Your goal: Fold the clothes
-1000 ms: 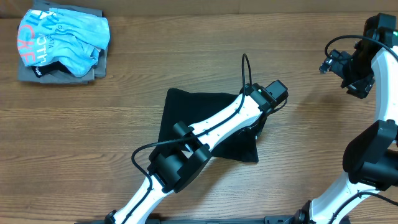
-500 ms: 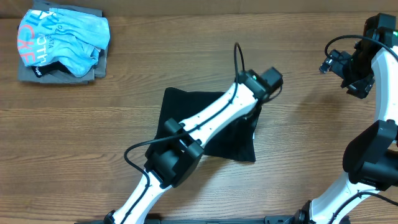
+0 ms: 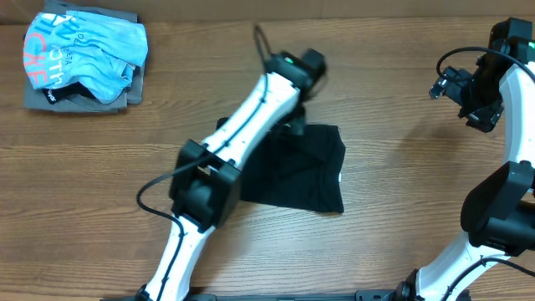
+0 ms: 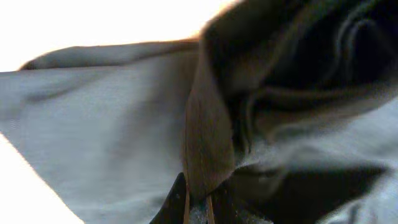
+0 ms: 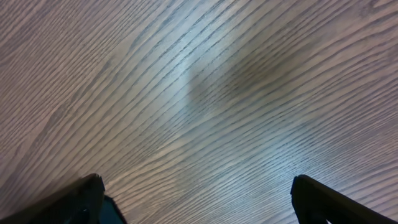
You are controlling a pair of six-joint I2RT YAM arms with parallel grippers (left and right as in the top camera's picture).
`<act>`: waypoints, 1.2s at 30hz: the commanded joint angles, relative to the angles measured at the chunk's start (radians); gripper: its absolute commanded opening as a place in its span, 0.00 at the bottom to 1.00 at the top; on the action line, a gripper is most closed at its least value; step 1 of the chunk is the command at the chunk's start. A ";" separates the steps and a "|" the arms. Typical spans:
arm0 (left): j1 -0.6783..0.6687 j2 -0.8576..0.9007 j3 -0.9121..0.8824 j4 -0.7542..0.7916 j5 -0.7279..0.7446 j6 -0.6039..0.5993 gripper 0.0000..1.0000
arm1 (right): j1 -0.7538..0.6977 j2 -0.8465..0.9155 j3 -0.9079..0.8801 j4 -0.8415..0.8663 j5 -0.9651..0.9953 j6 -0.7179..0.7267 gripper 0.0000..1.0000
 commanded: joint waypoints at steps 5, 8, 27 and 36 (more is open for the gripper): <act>0.137 0.008 0.023 -0.024 0.074 0.103 0.04 | 0.000 0.000 -0.004 0.003 -0.001 -0.002 1.00; 0.163 0.008 0.023 -0.023 0.101 0.109 0.04 | 0.000 -0.001 -0.004 0.003 -0.001 -0.002 1.00; 0.130 0.008 0.023 -0.016 0.254 0.223 0.12 | 0.000 0.000 -0.004 0.003 -0.001 -0.002 1.00; 0.130 0.008 0.023 -0.017 0.275 0.257 0.11 | 0.000 -0.001 -0.004 0.003 -0.001 -0.002 1.00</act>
